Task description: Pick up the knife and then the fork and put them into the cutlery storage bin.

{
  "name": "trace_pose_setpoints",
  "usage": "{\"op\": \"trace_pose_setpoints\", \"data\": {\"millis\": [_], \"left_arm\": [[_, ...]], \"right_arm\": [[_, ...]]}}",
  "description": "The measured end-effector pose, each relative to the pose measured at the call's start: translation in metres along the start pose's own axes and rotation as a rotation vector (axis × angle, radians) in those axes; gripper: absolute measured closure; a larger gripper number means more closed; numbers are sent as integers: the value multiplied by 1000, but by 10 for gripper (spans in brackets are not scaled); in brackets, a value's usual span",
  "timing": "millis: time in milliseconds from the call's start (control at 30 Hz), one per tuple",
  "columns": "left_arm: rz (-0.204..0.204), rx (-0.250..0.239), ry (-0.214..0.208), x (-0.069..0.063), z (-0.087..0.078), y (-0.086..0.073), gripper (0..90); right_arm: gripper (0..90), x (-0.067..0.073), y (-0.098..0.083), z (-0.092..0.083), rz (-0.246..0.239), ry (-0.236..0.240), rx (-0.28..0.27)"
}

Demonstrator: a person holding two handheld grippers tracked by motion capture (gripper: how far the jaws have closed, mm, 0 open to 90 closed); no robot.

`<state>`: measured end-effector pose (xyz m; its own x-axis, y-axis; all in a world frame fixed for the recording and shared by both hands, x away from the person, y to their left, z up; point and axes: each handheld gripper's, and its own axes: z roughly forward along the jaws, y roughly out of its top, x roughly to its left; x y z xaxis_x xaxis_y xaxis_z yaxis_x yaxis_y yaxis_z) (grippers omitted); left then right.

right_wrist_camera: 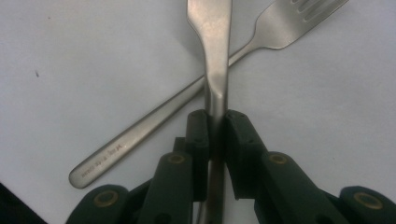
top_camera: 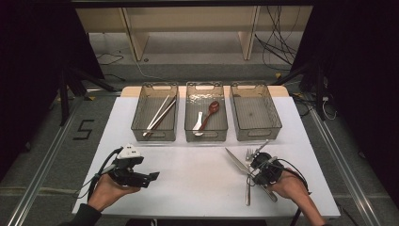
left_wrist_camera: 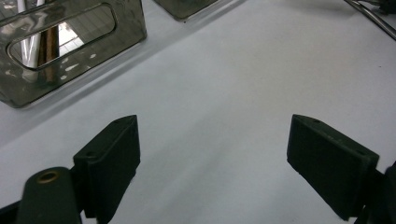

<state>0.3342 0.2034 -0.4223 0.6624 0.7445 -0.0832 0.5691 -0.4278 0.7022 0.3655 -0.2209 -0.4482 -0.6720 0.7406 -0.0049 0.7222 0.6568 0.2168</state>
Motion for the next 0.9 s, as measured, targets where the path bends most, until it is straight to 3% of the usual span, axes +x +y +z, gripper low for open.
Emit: {"op": "trace_pose_setpoints", "data": {"millis": [167,533,900], "left_arm": [[-2,-3,1,1,0,0,167],[-24,-33,17,7,-6,-1,166],[-37,-37,22,9,-11,-3,165]], "right_arm": [[808,-2,-1,-6,5,6,-34],[808,-3,-2,-31,13,31,-162],[807,-37,12,-50,86,0,-221]]}}
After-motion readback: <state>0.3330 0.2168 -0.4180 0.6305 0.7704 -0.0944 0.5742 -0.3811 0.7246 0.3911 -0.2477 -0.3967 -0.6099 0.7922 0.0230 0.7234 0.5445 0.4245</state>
